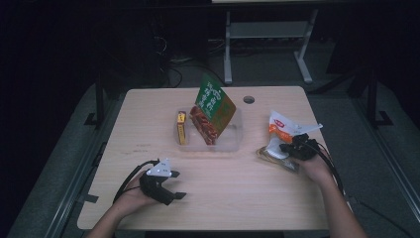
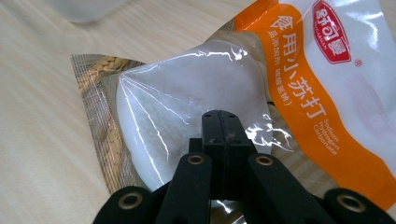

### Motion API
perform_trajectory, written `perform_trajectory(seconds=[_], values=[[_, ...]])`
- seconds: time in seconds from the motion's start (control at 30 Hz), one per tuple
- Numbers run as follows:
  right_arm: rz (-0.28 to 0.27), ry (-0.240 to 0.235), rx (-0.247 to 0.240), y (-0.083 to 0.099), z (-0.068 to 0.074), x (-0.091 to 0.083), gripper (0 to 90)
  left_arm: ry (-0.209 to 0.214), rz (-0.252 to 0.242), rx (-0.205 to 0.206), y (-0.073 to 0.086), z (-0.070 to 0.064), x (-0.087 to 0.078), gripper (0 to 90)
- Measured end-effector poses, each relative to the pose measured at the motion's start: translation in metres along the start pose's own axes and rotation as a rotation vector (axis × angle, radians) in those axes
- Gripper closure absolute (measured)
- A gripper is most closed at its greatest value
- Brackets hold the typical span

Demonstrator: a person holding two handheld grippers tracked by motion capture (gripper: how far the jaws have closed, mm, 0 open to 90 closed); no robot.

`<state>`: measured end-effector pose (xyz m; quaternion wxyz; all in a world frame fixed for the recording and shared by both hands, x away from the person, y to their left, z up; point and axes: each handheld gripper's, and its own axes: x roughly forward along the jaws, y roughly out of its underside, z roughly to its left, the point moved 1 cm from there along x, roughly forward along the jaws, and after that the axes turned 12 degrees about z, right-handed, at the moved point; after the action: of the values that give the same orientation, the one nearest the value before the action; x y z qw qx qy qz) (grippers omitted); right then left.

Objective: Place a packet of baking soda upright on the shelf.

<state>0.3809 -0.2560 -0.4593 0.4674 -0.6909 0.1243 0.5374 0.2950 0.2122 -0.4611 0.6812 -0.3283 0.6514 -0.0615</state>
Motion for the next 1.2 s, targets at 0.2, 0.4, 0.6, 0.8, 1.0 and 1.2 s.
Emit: perform_trajectory(seconds=[0.2, 0.4, 0.6, 0.8, 1.0, 1.2], values=[[0.024, -0.047, -0.024, -0.001, 0.009, -0.001, 90.0, 0.003, -0.005, -0.005, 0.0, 0.0, -0.001, 20.9], [0.051, -0.065, -0.072, -0.003, 0.024, -0.002, 90.0, 0.004, -0.005, -0.004, 0.001, 0.001, -0.001, 21.0], [0.064, -0.083, -0.105, -0.002, 0.037, -0.004, 90.0, 0.008, -0.007, -0.004, 0.0, -0.001, 0.0, 21.0], [0.095, -0.097, -0.151, -0.001, 0.054, -0.008, 90.0, 0.009, -0.003, 0.004, 0.0, -0.003, 0.0, 21.0], [0.119, -0.105, -0.202, -0.002, 0.065, -0.009, 90.0, 0.015, -0.009, 0.002, 0.0, -0.003, 0.001, 21.0], [0.138, -0.127, -0.24, -0.001, 0.076, -0.012, 90.0, 0.013, -0.012, 0.002, 0.0, -0.002, 0.0, 21.0]])
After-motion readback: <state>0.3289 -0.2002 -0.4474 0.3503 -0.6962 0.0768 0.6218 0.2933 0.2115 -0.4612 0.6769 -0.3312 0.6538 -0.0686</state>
